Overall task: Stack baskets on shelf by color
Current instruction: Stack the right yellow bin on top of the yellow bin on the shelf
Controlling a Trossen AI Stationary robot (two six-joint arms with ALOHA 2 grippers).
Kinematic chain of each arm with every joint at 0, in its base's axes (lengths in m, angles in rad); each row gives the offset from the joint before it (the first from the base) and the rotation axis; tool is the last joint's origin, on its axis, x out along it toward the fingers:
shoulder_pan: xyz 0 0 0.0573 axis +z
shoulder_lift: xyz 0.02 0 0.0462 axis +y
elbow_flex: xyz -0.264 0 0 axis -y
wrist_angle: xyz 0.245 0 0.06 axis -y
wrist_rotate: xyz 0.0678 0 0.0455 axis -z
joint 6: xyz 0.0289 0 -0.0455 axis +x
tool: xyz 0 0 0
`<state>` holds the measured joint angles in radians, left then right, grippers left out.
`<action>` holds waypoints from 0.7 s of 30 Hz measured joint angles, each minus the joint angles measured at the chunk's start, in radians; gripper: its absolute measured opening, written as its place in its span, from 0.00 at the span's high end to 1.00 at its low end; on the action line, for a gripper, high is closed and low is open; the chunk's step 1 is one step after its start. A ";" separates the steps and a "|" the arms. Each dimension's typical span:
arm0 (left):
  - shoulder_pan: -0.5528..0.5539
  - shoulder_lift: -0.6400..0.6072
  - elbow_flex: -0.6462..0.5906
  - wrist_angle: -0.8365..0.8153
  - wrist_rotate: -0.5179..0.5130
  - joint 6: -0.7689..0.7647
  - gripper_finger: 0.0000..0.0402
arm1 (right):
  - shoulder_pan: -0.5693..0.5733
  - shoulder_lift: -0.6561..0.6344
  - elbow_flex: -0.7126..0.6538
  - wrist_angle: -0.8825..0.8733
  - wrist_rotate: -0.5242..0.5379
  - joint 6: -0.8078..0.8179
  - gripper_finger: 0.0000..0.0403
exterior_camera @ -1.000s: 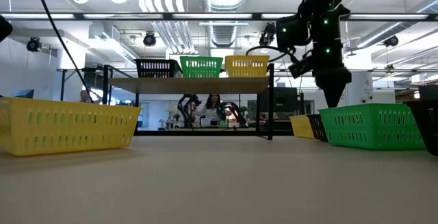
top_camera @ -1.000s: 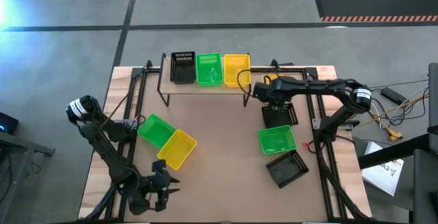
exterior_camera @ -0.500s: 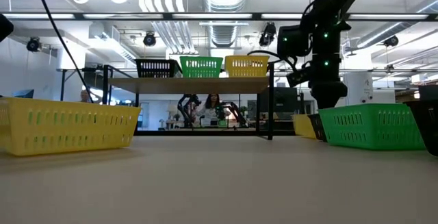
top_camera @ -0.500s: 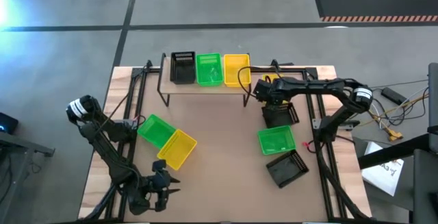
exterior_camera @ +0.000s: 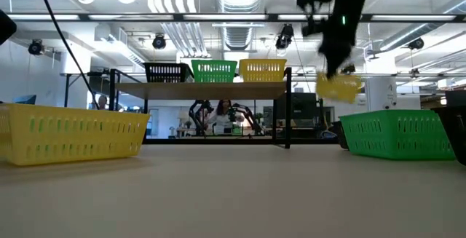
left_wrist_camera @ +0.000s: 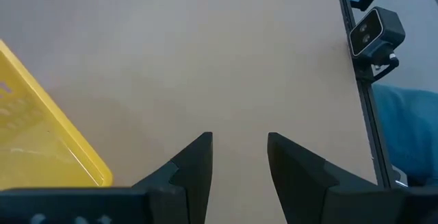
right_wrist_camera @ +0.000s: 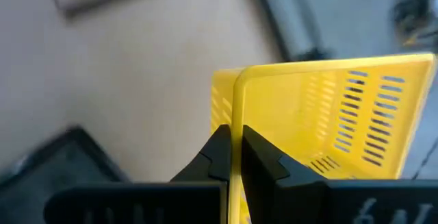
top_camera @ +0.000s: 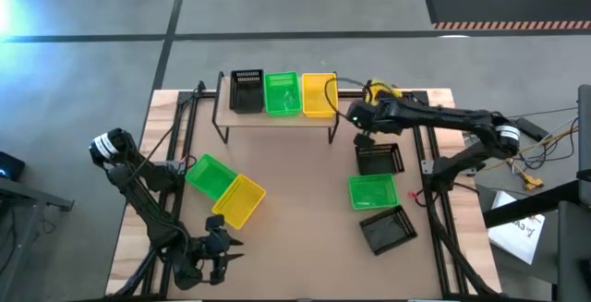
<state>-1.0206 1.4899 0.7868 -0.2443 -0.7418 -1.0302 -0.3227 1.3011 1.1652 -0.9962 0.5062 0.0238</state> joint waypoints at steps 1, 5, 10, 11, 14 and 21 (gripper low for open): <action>0.000 0.000 0.000 0.000 -0.001 0.000 0.69 | 0.026 -0.022 0.035 0.002 0.026 0.004 0.98; 0.004 0.000 0.000 0.001 -0.014 0.024 0.69 | 0.128 -0.062 0.184 0.071 0.038 -0.030 0.98; 0.021 0.000 0.000 0.001 -0.027 0.029 0.69 | 0.227 -0.015 0.340 0.151 0.033 -0.155 0.98; 0.025 0.000 0.000 0.001 -0.027 0.038 0.69 | 0.234 0.005 0.365 0.153 0.023 -0.175 0.98; 0.031 0.000 0.000 0.002 -0.027 0.050 0.69 | 0.229 0.078 0.420 0.148 -0.064 -0.230 0.98; 0.032 0.000 0.000 0.009 -0.027 0.050 0.69 | 0.168 0.268 0.550 0.126 -0.088 -0.390 0.98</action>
<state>-0.9882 1.4899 0.7864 -0.2353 -0.7687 -0.9802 -0.1544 1.5692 1.7150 -0.8699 0.4179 -0.3658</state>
